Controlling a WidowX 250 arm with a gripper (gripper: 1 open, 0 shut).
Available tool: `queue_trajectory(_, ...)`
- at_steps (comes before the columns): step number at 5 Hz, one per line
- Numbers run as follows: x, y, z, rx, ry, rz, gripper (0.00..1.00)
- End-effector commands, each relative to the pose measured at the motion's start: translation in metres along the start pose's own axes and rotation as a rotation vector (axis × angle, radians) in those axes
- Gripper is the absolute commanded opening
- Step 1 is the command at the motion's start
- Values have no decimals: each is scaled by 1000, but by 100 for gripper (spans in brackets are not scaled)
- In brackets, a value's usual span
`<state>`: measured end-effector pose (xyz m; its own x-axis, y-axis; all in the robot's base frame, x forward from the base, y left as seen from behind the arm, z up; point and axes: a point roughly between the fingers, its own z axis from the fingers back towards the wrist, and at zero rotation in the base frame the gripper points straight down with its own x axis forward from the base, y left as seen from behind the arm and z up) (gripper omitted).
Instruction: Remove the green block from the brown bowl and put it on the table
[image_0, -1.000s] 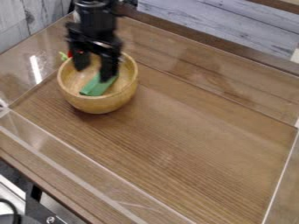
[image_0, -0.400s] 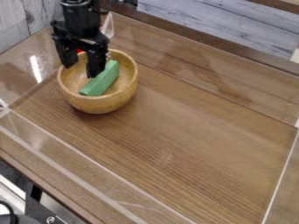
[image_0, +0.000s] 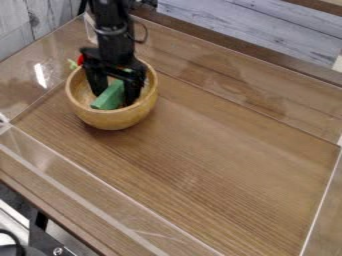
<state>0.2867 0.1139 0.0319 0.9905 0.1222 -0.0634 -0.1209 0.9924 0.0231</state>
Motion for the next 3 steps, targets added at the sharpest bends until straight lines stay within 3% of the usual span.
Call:
queue_trajectory(1,15,1,14,-2,-39,22,100)
queue_trajectory(3,27,6,26,-38,-23,71,100)
